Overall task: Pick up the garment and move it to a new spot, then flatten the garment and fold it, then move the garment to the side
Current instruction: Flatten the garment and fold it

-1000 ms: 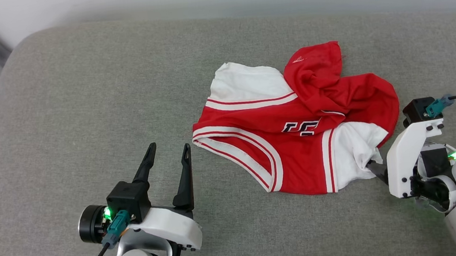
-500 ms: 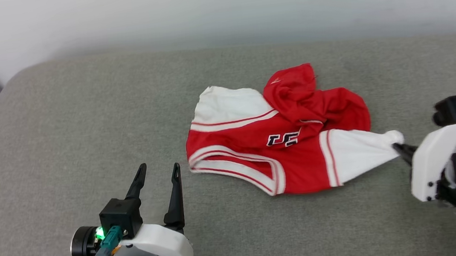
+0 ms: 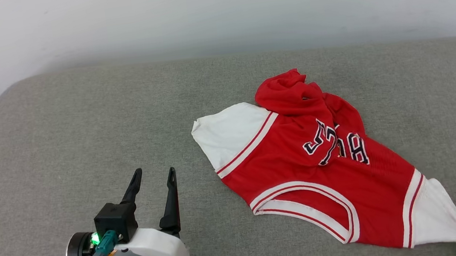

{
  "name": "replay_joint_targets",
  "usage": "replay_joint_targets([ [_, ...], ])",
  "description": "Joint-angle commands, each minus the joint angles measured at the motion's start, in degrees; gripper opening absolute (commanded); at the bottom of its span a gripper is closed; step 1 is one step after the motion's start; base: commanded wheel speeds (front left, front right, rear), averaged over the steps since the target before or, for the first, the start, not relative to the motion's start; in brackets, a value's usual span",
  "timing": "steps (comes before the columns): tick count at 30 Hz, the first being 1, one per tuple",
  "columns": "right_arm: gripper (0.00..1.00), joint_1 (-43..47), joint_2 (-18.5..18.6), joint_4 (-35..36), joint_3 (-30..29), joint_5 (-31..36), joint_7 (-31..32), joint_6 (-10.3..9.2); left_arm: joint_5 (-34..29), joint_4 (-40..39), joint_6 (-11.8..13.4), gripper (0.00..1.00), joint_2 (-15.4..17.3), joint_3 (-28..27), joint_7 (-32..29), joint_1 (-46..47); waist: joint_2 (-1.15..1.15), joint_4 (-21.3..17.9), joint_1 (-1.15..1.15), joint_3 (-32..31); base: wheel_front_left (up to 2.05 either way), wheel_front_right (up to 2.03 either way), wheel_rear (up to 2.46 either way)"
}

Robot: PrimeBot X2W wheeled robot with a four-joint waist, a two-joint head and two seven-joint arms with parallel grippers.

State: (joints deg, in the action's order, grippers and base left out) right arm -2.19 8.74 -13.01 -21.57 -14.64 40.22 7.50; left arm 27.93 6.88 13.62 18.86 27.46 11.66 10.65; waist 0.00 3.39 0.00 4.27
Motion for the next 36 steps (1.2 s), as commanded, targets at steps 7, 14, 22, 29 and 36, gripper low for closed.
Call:
replay_joint_targets([
  [7,1.0,-0.2,-2.5,-3.6,0.9,1.2,-13.2,-0.02,0.6,-0.2,0.9,1.0,1.0,-0.8,-0.4,-2.0,0.0,0.1,0.0,-0.9,0.0,0.0,0.0],
  [14,1.0,-1.9,-1.4,-0.6,4.5,2.0,-29.6,-0.02,1.1,-0.8,1.8,1.0,1.8,-1.0,-1.2,-3.8,0.0,-0.2,0.0,-2.6,0.0,0.0,0.0],
  [22,1.0,1.4,-2.7,7.1,12.1,3.5,-37.7,-0.02,1.7,-1.5,2.6,1.0,3.0,-1.4,-1.9,-5.6,0.0,-0.4,0.0,-4.7,0.0,0.0,0.0],
  [29,1.0,5.6,-4.4,15.1,16.5,4.0,-38.5,-0.02,1.7,-2.4,3.6,1.0,4.4,-2.4,-3.2,-4.6,0.0,-1.9,0.0,-4.6,0.0,0.0,0.0],
  [36,1.0,4.5,-5.3,21.6,18.5,3.7,-37.3,-0.02,1.9,-3.3,0.4,1.0,6.3,-2.0,-8.9,5.2,0.0,-4.6,0.0,0.9,0.0,0.0,0.0],
])
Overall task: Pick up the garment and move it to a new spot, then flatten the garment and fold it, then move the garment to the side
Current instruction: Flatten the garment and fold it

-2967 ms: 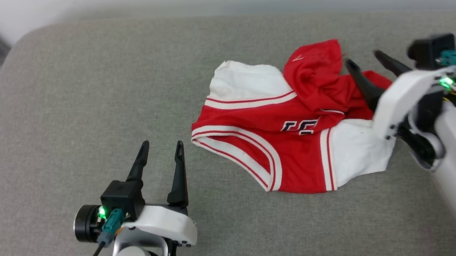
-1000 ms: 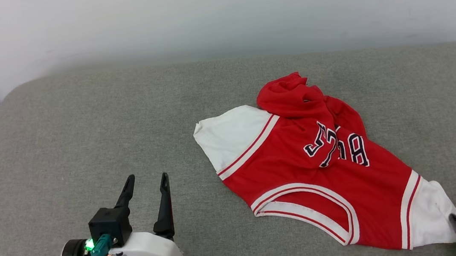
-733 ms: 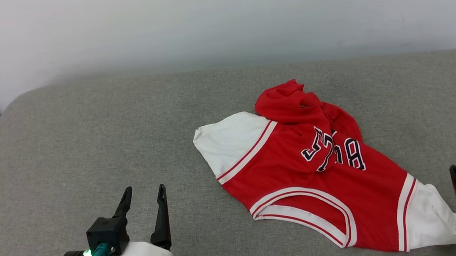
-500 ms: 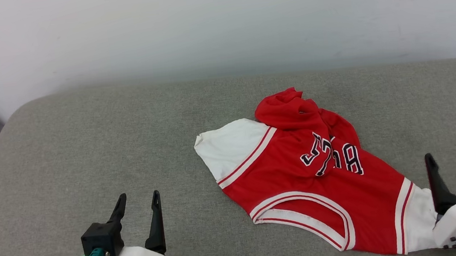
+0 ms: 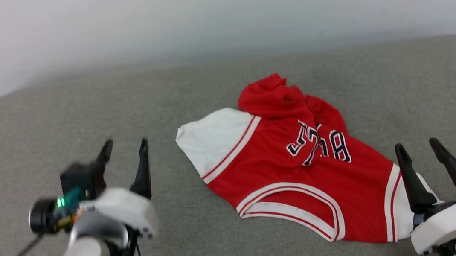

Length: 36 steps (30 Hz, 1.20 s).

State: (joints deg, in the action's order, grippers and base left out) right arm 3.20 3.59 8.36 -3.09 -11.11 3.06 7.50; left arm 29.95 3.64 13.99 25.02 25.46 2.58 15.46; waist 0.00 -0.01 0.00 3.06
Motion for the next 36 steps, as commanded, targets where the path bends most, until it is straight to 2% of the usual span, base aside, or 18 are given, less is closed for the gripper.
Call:
replay_joint_targets([
  [1,1.0,-1.4,-0.2,0.5,0.0,0.3,0.1,-0.02,0.3,0.2,-1.0,1.0,0.3,0.1,-1.2,2.9,0.0,-1.6,0.0,3.1,0.0,0.0,0.0],
  [7,1.0,-4.8,-0.5,2.0,0.8,0.6,-0.3,-0.02,3.1,5.3,-8.0,1.0,1.4,1.3,-12.1,17.7,0.0,-4.5,0.0,9.2,0.0,0.0,0.0],
  [12,1.0,-7.8,-0.6,1.8,1.8,0.4,-1.9,-0.02,6.4,13.5,-13.7,1.0,2.1,3.2,-23.5,27.4,0.0,-7.3,0.0,13.2,0.0,0.0,0.0],
  [15,1.0,-8.8,-0.7,1.2,2.1,0.1,-2.7,-0.02,7.9,18.6,-16.1,1.0,2.6,4.5,-30.2,31.3,0.0,-8.6,0.0,15.2,0.0,0.0,0.0],
  [22,1.0,-10.4,-0.8,-1.3,3.3,-1.9,-4.7,-0.02,10.3,30.4,-18.5,1.0,4.1,7.0,-43.0,35.3,0.0,-11.4,0.0,18.1,0.0,0.0,0.0],
  [27,1.0,-10.7,-0.8,-3.1,3.5,-3.0,-5.7,-0.02,14.0,37.9,-18.9,1.0,2.7,8.0,-51.2,32.6,0.0,-12.6,0.0,18.4,0.0,0.0,0.0],
  [28,1.0,-10.8,-0.8,-3.4,3.4,-3.1,-5.7,-0.02,14.7,39.0,-19.0,0.9,2.0,8.1,-52.4,32.0,0.0,-12.7,0.0,18.3,0.0,0.0,0.0],
  [29,1.0,-10.8,-0.8,-3.8,3.2,-3.4,-5.6,-0.02,15.2,39.7,-19.1,0.37,1.5,8.2,-52.9,31.6,0.0,-12.8,0.0,18.2,0.0,0.0,0.0],
  [30,1.0,-10.9,-0.8,-4.0,3.1,-3.4,-5.5,-0.02,15.7,40.2,-19.2,0.0,1.2,8.1,-52.5,31.2,0.0,-12.9,0.0,18.0,0.0,0.0,0.0],
  [32,1.0,-10.8,-0.8,-4.3,2.7,-3.7,-5.4,-0.02,15.9,40.7,-19.3,0.0,0.5,7.9,-50.8,30.4,0.0,-12.8,0.0,17.4,0.0,0.0,0.0],
  [36,1.0,-10.3,-0.8,-5.7,1.3,-4.9,-3.4,-0.02,14.7,40.3,-18.9,0.0,0.4,6.6,-43.2,30.8,0.0,-12.0,0.0,15.6,0.0,0.0,0.0],
])
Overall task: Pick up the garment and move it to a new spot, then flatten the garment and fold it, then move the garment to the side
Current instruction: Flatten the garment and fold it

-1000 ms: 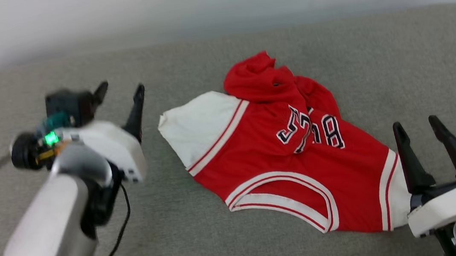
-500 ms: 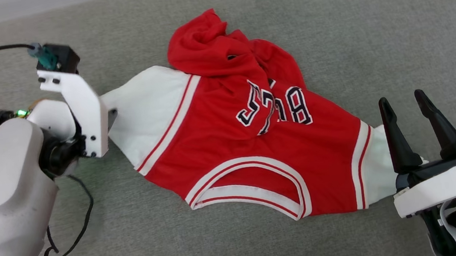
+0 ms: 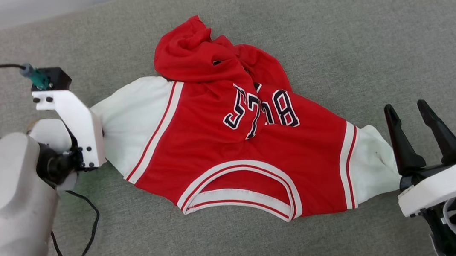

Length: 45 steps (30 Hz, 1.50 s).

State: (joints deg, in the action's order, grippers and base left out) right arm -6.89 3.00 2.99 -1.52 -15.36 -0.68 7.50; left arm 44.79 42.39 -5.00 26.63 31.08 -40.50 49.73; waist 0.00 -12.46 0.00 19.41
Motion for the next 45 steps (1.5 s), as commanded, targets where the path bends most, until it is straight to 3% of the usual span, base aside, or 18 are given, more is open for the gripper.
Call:
replay_joint_targets([
  [1,1.0,-0.3,-0.2,-0.8,-0.8,-1.0,1.1,-0.02,-0.3,1.1,0.4,0.0,-1.2,0.5,2.4,-3.5,0.0,0.7,0.0,-1.4,0.0,0.0,0.0],
  [7,1.0,0.2,2.8,-6.3,-5.7,-4.4,11.0,-0.01,-1.9,-2.6,2.5,0.0,-1.6,-1.4,14.9,-5.4,0.0,3.1,0.0,-5.4,0.0,0.0,0.0],
  [13,1.0,0.9,7.7,-10.8,-7.5,-6.6,25.8,-0.02,-1.7,-10.0,5.5,0.0,-2.0,-2.9,21.6,-11.6,0.0,5.5,0.0,-8.7,0.0,0.0,0.0],
  [22,1.0,-0.4,11.0,-13.1,-6.0,-7.0,39.9,-0.02,-2.3,-22.6,9.5,0.0,-0.2,-2.8,23.6,-20.3,0.0,7.7,0.0,-9.6,0.0,0.0,0.0],
  [31,1.0,-4.0,9.9,-24.4,-0.9,-8.8,44.4,0.02,-2.7,-30.4,11.6,0.0,0.8,-2.3,23.5,-24.2,0.0,10.0,0.0,-8.0,0.0,0.0,0.0],
  [32,0.46,-4.2,9.6,-25.6,-0.5,-9.1,44.4,0.07,-2.7,-30.7,11.7,0.0,0.9,-2.3,23.5,-24.5,0.0,10.1,0.0,-8.0,0.0,0.0,0.0],
  [33,0.27,-4.4,9.6,-26.6,-0.2,-9.2,44.5,0.07,-2.7,-30.9,11.8,0.0,0.9,-2.2,23.5,-24.8,0.0,10.3,0.0,-8.0,0.0,0.0,0.0],
  [34,0.0,-4.7,9.4,-27.3,0.0,-9.6,44.3,0.07,-2.7,-31.1,11.8,0.0,1.0,-2.1,23.5,-25.0,0.0,10.5,0.0,-8.1,0.0,0.0,0.0],
  [39,0.0,-7.1,12.6,-26.1,0.1,-9.4,41.3,0.05,-2.7,-31.3,12.0,0.0,1.4,-2.3,24.6,-26.2,0.0,11.0,0.0,-10.2,0.0,0.0,0.0],
  [45,0.0,-8.1,15.3,-17.7,-0.2,-7.9,39.7,-0.02,-3.6,-33.4,12.9,0.0,2.6,-2.9,26.1,-26.5,0.0,11.5,0.0,-14.1,0.0,0.0,0.0],
])
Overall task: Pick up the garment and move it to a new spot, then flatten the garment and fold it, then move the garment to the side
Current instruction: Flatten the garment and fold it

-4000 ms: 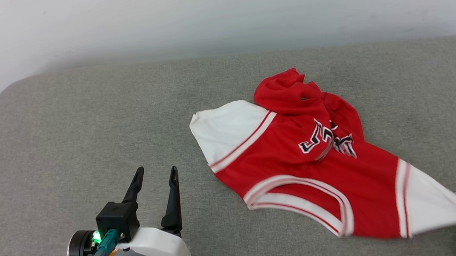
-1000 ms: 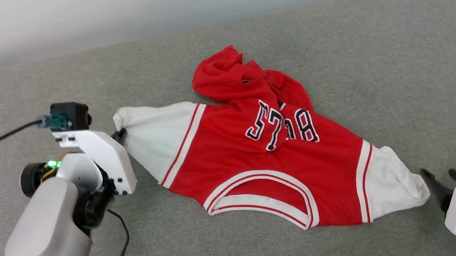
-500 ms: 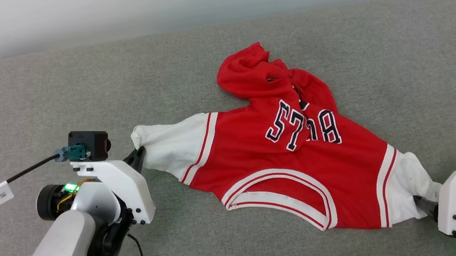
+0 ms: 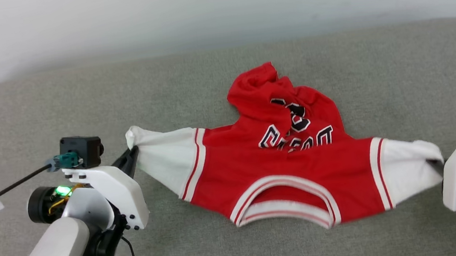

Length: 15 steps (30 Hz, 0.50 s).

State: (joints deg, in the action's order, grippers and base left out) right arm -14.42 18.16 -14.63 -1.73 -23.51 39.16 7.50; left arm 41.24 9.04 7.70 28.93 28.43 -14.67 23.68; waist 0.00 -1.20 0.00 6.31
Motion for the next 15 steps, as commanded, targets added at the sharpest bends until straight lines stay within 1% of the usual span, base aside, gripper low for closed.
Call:
replay_joint_targets([
  [1,0.0,-0.8,0.4,1.6,-0.1,0.4,0.1,-0.02,-0.2,-0.7,0.4,0.0,0.6,-0.4,0.4,-0.4,0.0,0.3,0.0,-1.6,0.0,0.0,0.0],
  [5,0.0,-2.4,1.4,7.7,-0.6,2.0,1.0,-0.02,-1.3,-3.1,1.3,0.0,1.3,-1.0,0.6,1.7,0.0,0.7,0.0,-3.8,0.0,0.0,0.0],
  [8,0.0,-5.2,1.9,9.7,-0.7,3.1,2.0,-0.02,-1.9,-3.9,1.4,0.0,1.8,-1.5,0.2,4.6,0.0,1.0,0.0,-4.2,0.0,0.0,0.0],
  [12,0.0,-11.8,2.7,9.2,-0.1,3.8,2.7,-0.02,-3.0,-2.9,0.5,0.0,1.3,-2.4,0.8,11.6,0.0,1.3,0.0,-3.1,0.0,0.0,0.0],
  [15,0.0,-18.6,2.9,7.4,0.8,4.3,1.5,-0.02,-3.9,-0.4,-0.4,0.0,0.3,-2.8,1.6,18.0,0.0,1.0,0.0,-1.0,0.0,0.0,0.0],
])
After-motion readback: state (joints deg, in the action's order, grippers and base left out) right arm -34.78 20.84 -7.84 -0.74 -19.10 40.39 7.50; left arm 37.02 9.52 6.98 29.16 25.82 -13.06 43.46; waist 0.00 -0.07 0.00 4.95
